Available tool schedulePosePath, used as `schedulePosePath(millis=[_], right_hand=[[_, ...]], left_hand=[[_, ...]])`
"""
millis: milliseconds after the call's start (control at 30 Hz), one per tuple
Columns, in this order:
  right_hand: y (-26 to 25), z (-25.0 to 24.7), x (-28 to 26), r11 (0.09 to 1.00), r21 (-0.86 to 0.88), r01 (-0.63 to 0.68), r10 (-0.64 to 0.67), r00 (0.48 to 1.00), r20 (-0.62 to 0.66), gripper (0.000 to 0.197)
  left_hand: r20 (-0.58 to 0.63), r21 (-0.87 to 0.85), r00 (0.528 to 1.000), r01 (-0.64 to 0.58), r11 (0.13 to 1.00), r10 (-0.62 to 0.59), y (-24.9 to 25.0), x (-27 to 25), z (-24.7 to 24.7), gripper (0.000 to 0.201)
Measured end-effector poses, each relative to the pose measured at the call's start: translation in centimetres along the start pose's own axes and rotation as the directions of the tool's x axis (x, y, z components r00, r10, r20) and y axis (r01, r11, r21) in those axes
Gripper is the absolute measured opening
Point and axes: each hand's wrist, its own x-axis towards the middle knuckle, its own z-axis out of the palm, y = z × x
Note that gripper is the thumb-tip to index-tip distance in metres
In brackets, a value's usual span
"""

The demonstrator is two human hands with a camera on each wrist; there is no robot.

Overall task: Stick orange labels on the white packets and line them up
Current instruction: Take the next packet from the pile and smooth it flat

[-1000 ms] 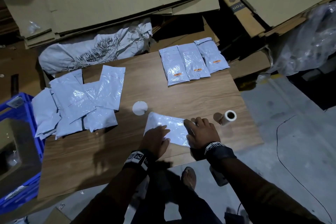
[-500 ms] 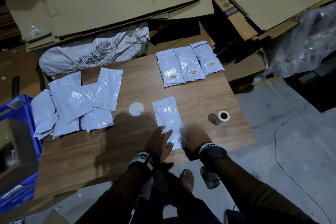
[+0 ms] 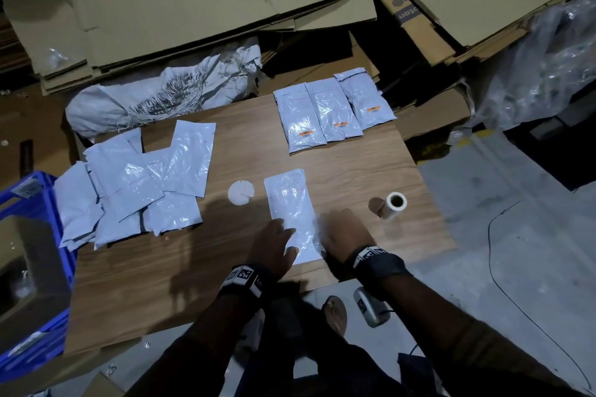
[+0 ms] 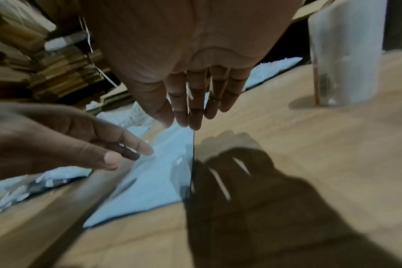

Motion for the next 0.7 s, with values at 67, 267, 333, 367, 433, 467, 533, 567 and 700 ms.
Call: schedulePosePath(millis=[67,267,333,367,433,467,533,567,700], right_hand=[[1.2,-1.8,-0.7,1.0,-0.01,0.015,-0.016,0.993,-0.113,0.037],[8.3,-7.1,-3.9,0.977,0.027,-0.212,0.206,0.903,-0.378,0.052],[10.1,-7.6,-4.1,0.958,0.074,-0.276,0.286,0.92,-0.27,0.053],[10.7,-7.7,-4.0,0.955,0.084,-0.284,0.295,0.933,-0.205,0.052],[11.5,-7.8,-3.8,0.953,0.122,-0.276,0.29,0.949,-0.122,0.049],[11.7,-7.9,-3.7,0.948,0.165,-0.273,0.294,0.948,-0.124,0.048],[12.0,-8.0,-3.8,0.929,0.283,-0.239,0.298,0.936,-0.189,0.046],[12.2,-7.9,-4.0,0.911,0.354,-0.211,0.301,0.927,-0.223,0.045],[12.4,-7.9,-4.9,0.786,0.594,-0.169,0.383,0.889,-0.253,0.045]], left_hand=[[-0.031,-0.044,0.999,-0.006,0.999,0.005,0.8,0.4,-0.2,0.05],[-0.044,-0.098,0.994,-0.104,0.99,0.1,3.9,2.2,0.2,0.042],[-0.054,-0.139,0.992,-0.116,0.983,0.11,4.9,2.6,0.5,0.042],[-0.056,-0.165,0.992,-0.123,0.979,0.115,5.3,2.7,0.7,0.041],[-0.057,-0.209,0.991,-0.129,0.969,0.119,6.0,2.9,1.1,0.039],[-0.058,-0.22,0.991,-0.132,0.967,0.122,6.3,3.0,1.2,0.038],[-0.06,-0.241,0.99,-0.138,0.961,0.127,6.8,3.1,1.3,0.037],[-0.067,-0.252,0.989,-0.142,0.957,0.129,7.0,3.2,1.4,0.036],[-0.109,-0.285,0.983,-0.175,0.942,0.15,7.8,3.6,1.4,0.038]])
